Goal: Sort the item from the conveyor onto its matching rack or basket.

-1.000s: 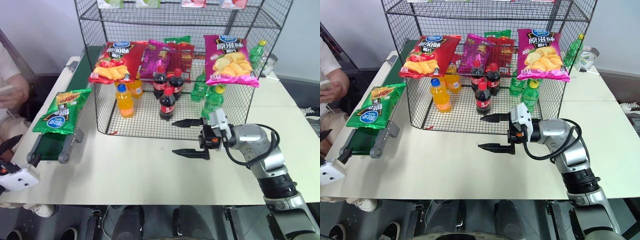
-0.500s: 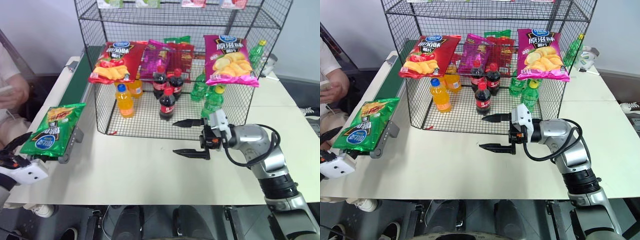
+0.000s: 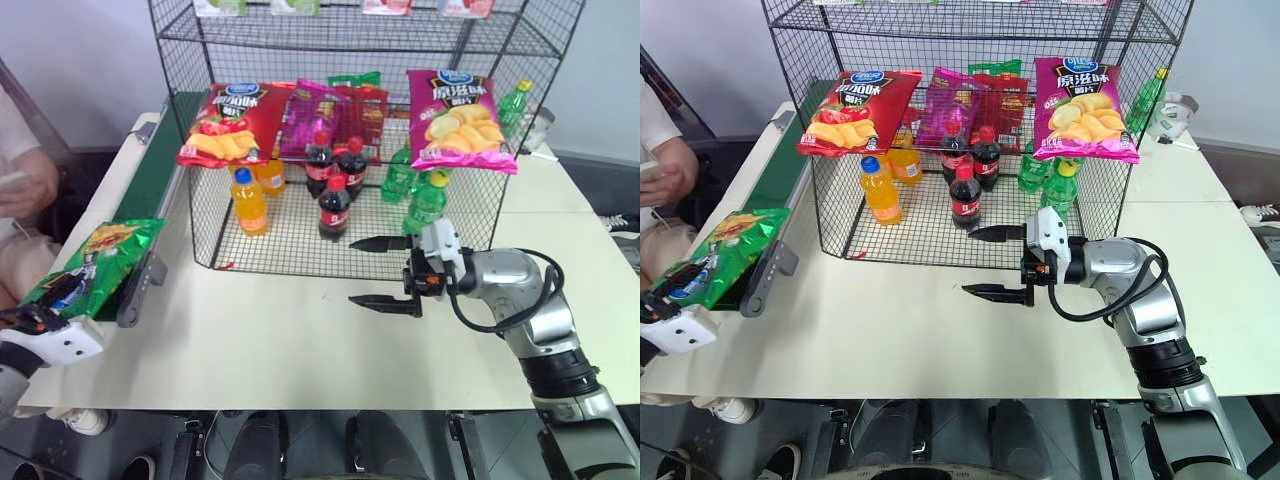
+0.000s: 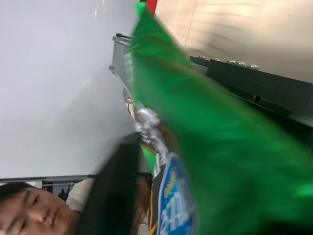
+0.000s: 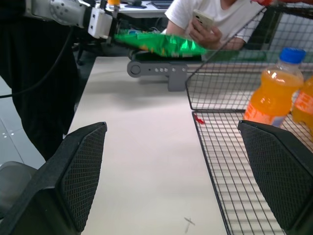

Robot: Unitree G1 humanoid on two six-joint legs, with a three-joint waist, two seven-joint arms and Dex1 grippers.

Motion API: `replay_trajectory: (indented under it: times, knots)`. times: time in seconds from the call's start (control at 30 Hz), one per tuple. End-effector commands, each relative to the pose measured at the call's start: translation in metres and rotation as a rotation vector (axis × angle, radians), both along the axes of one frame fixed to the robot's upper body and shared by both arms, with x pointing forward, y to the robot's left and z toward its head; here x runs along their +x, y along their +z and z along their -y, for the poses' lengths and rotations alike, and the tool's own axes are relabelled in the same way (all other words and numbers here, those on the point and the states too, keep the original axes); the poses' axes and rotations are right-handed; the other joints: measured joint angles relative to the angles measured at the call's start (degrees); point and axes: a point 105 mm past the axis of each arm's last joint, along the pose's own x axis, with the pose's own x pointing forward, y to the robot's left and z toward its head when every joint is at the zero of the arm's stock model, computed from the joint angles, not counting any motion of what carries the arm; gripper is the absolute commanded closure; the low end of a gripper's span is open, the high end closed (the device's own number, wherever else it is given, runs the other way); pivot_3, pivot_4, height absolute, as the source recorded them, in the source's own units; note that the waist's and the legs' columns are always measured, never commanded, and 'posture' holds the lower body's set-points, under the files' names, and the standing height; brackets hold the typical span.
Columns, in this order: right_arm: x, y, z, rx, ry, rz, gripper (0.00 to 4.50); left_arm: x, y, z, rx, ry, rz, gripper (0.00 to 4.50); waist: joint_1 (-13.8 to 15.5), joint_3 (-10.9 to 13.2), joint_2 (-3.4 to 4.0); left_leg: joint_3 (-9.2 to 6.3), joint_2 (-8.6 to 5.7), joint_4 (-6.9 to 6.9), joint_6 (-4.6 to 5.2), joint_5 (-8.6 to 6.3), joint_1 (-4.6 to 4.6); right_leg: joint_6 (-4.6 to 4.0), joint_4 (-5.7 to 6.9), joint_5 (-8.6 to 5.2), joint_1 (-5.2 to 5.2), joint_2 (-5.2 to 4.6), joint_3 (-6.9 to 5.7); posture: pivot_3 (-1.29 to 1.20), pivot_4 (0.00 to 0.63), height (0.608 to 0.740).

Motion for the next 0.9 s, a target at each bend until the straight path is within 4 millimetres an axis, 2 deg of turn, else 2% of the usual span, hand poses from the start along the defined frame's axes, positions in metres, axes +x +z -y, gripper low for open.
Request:
replay_trajectory:
  times: [0.03, 0.2, 0.33, 0.4, 0.5, 0.6, 0.73, 0.83, 0.9]
  knots:
    - [0.004, 0.011, 0.006, 0.011, -0.025, 0.059, 0.0, 0.0, 0.007, -0.002, -0.006, -0.004, 0.02, 4.46, 0.0, 0.0, 0.0, 0.0, 0.0, 0.0, 0.0, 0.0, 0.0, 0.0, 0.0, 0.0, 0.0, 0.0, 0.0, 0.0, 0.15, 0.739]
    - [0.007, 0.011, 0.005, 0.017, -0.036, 0.065, 0.0, 0.003, 0.016, 0.0, -0.053, -0.01, 0.059, 4.46, 0.1, 0.0, 0.0, 0.0, 0.0, 0.0, 0.0, 0.0, 0.0, 0.0, 0.0, 0.0, 0.0, 0.0, 0.0, 0.0, 0.15, 0.739]
    - [0.007, 0.011, 0.004, 0.018, -0.042, 0.069, 0.0, 0.003, 0.04, 0.022, -0.388, -0.127, 0.059, 4.46, 0.1, 0.0, -0.01, 0.0, 0.0, 0.01, 0.0, 0.0, -0.01, 0.0, 0.0, 0.0, 0.0, -0.02, 0.0, 0.0, 0.15, 0.739]
    - [0.007, 0.012, 0.004, 0.018, -0.042, 0.069, 0.0, -0.003, 0.045, 0.039, -0.541, -0.226, -0.035, 4.46, 0.0, 0.0, -0.01, 0.0, 0.0, 0.01, -0.01, 0.0, 0.0, 0.0, 0.0, 0.0, 0.0, -0.06, 0.0, 0.0, 0.15, 0.739]
    - [0.008, 0.013, 0.005, 0.017, -0.043, 0.072, 0.0, -0.031, 0.065, 0.08, -0.862, -0.418, -0.313, 4.46, -1.0, 0.0, -0.1, -0.02, 0.04, 0.0, -0.03, 0.0, -0.02, -0.03, -0.03, 0.0, -0.02, -0.07, 0.01, 0.0, 0.15, 0.739]
    - [0.006, 0.015, 0.004, 0.03, -0.034, 0.064, 0.0, -0.052, 0.092, 0.101, -1.004, -0.518, -0.485, 4.46, -1.3, 0.0, -0.05, -0.03, 0.04, -0.03, -0.05, -0.01, 0.0, -0.04, -0.1, -0.01, 0.02, -0.09, 0.0, 0.0, 0.15, 0.739]
    - [0.004, 0.016, 0.001, 0.039, -0.012, 0.034, 0.0, -0.067, 0.123, 0.132, -1.172, -0.67, -0.642, 4.46, -1.2, 0.0, 0.06, -0.09, 0.01, -0.01, -0.05, 0.0, 0.27, -0.05, -0.07, -0.02, 0.35, -0.03, -0.06, 0.0, 0.15, 0.739]
    - [-0.002, 0.018, 0.0, 0.058, 0.023, -0.037, 0.0, -0.073, 0.131, 0.155, -1.28, -0.781, -0.781, 4.46, -1.1, 0.0, 0.06, -0.09, -0.04, 0.0, -0.04, 0.0, 0.38, -0.04, -0.1, -0.02, 0.5, -0.01, -0.06, 0.0, 0.15, 0.739]
    - [-0.009, 0.024, 0.002, 0.104, 0.059, -0.148, 0.0, -0.067, 0.128, 0.16, -1.3, -0.81, -0.812, 4.46, -1.1, 0.1, 0.15, -0.09, -0.04, 0.0, -0.03, 0.0, 0.4, -0.04, -0.1, -0.02, 0.5, 0.03, -0.04, 0.0, 0.15, 0.739]
